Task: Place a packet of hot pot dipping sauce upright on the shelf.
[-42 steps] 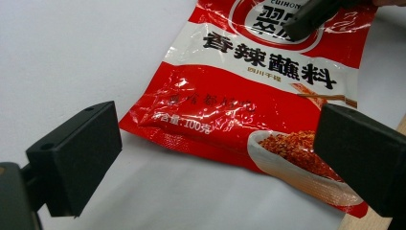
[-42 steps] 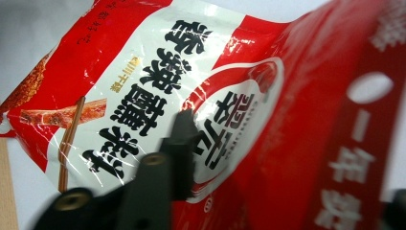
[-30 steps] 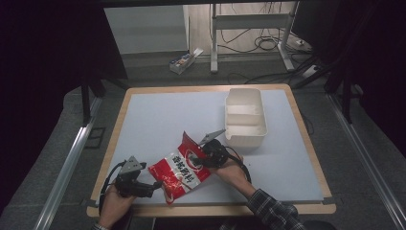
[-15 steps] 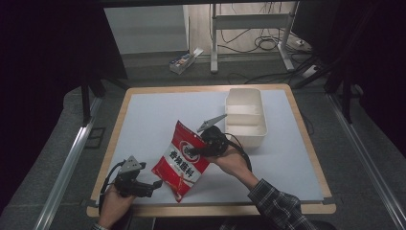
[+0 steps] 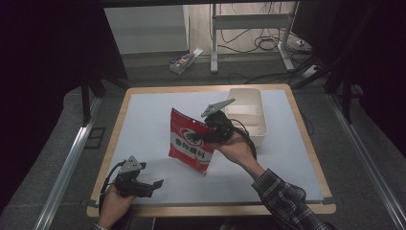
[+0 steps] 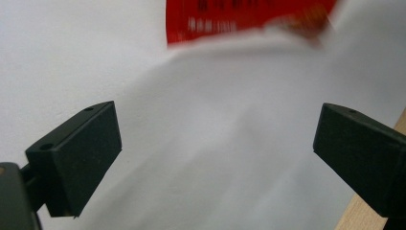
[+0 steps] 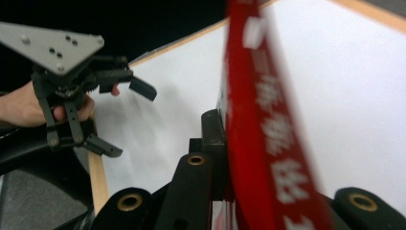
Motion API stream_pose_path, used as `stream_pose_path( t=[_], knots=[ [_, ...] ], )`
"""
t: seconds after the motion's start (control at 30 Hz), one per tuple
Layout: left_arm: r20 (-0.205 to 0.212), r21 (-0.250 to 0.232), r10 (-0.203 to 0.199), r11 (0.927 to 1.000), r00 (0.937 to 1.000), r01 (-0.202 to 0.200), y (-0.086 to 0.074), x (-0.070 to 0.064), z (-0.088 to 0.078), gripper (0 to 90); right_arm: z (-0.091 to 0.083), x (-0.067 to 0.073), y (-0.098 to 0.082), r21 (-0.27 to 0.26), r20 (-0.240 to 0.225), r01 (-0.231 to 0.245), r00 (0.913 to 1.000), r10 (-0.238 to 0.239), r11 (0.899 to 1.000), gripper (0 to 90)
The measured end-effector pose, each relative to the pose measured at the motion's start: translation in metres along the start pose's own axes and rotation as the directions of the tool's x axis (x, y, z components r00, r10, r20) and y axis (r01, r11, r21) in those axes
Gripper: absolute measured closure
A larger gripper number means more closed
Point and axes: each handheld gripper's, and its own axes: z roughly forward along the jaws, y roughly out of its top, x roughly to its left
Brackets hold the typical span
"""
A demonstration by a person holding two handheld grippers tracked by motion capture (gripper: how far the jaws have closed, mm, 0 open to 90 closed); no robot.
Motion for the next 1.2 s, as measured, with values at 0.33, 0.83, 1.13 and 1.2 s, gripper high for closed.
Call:
stream_pose_path(
  t=[0.33,0.83,1.13,1.2],
  knots=[
    [0.001,0.0,-0.003,1.0,1.0,0.003,0.0,0.0,0.0,2.6,-0.023,-0.014,0.015,-0.049,0.1,0.024,0.9948,-0.019,0.999,88.2],
    [0.013,0.0,-0.021,0.9998,0.9997,0.021,0.0,0.002,0.0,3.3,-0.032,-0.05,0.034,-0.09,0.146,0.008,0.9892,0.006,0.996,88.1],
    [0.021,-0.008,-0.035,0.9993,0.9991,0.036,-0.001,0.004,-0.001,2.9,-0.04,-0.078,0.047,-0.124,0.179,-0.028,0.9825,0.05,0.992,88.1],
    [0.022,-0.008,-0.035,0.9993,0.9991,0.035,-0.001,0.004,-0.001,2.9,-0.041,-0.082,0.05,-0.127,0.193,-0.032,0.9797,0.056,0.991,88.1]
  ],
)
